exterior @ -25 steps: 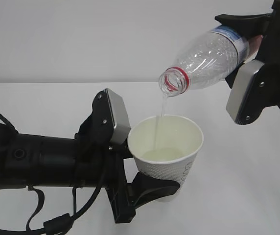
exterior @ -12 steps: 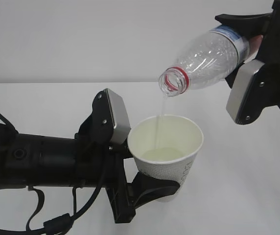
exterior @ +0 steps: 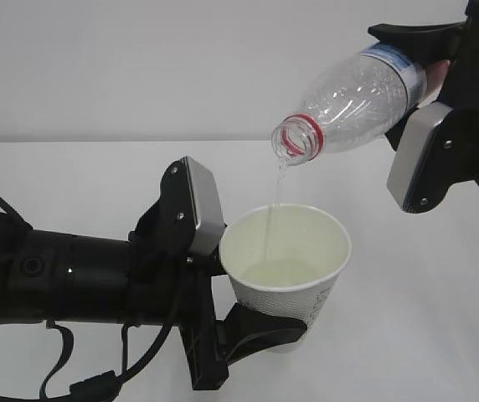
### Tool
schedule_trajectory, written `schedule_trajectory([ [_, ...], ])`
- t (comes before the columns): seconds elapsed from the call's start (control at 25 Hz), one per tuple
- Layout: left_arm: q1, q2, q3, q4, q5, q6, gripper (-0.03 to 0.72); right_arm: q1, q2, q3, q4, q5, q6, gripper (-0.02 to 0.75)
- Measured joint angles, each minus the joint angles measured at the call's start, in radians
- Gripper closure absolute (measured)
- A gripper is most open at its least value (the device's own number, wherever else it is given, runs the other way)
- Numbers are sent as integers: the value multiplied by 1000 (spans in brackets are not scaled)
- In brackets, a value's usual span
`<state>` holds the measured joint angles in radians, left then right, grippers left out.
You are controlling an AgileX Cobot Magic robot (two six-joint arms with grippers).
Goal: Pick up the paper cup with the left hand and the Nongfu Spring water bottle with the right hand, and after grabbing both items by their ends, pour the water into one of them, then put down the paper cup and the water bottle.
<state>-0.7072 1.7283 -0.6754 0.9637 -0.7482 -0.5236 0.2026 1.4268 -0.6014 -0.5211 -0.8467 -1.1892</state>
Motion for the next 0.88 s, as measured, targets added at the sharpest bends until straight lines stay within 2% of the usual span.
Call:
schedule_trajectory([
  [0.88, 0, 0, 0, 7, 0, 0, 146, 0, 0, -2, 0, 0, -15, 225],
])
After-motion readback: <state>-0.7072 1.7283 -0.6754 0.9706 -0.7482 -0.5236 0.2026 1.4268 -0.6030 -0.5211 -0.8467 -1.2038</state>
